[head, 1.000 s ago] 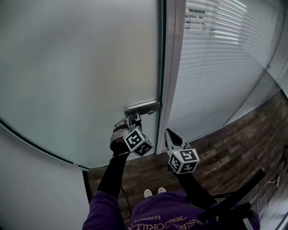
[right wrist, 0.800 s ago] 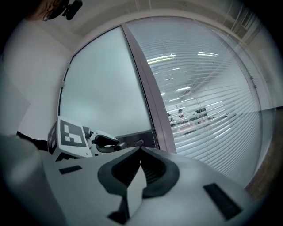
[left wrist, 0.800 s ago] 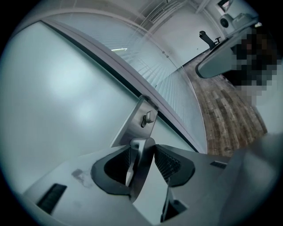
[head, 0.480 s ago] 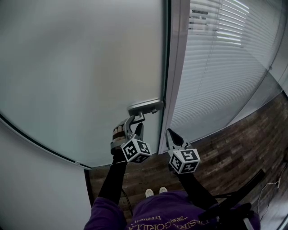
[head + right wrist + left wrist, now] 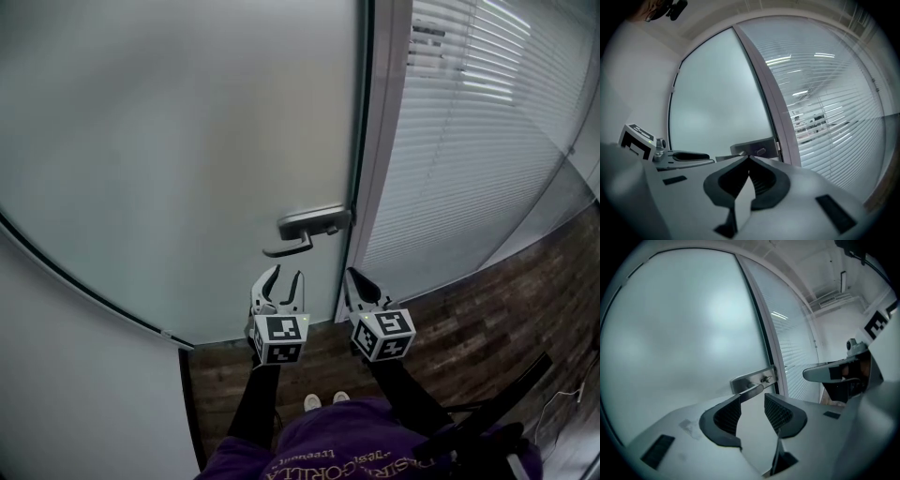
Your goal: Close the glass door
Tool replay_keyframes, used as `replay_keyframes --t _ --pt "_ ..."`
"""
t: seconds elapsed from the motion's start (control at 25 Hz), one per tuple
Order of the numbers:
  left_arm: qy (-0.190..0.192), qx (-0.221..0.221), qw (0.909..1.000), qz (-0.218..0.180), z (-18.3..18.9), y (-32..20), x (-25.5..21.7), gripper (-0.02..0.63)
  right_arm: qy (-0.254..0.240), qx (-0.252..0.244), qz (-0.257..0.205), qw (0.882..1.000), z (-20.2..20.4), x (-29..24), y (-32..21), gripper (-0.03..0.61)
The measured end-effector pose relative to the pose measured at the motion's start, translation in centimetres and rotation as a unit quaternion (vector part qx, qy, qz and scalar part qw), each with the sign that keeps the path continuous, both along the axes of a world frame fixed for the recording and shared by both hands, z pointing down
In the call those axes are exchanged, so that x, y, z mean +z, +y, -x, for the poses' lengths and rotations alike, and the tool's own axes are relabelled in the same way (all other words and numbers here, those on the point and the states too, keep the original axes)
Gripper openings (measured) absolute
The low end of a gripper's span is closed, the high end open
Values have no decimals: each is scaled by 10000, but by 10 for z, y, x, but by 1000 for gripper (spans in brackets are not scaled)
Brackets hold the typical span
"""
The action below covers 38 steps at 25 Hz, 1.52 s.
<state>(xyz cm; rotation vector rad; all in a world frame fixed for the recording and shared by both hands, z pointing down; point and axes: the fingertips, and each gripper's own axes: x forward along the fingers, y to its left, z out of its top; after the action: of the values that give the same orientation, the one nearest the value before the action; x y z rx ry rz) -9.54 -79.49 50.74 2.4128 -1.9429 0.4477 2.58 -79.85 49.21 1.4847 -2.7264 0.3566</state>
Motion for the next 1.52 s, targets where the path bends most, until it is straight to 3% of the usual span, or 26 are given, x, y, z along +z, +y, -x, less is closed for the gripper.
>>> replay_keyframes --t 0.16,0.36,0.68,0.96,1.24,1.4,1.52 --pt "419 -477 9980 -61 10 14 2 2 -9 -55 -1 10000 5 -1 1 -3" --pt "1008 -621 9930 -10 14 18 1 0 37 -92 -56 9999 8 -2 -3 -3" --pt "956 -751 9926 -42 22 16 2 1 84 -187 -205 9996 15 -6 -10 -3" --pt "1173 -779 9900 32 25 14 -1 2 57 -196 -169 9996 17 -7 -13 -3" --pt "935 -758 9927 -69 28 11 -2 2 120 -217 -122 9996 20 -5 -15 -3" --pt "1164 -682 9908 -36 25 10 -2 2 139 -226 -109 9996 23 -4 -16 -3" --pt "986 -724 9925 -77 30 9 0 1 143 -225 -110 9996 24 -3 -17 -3"
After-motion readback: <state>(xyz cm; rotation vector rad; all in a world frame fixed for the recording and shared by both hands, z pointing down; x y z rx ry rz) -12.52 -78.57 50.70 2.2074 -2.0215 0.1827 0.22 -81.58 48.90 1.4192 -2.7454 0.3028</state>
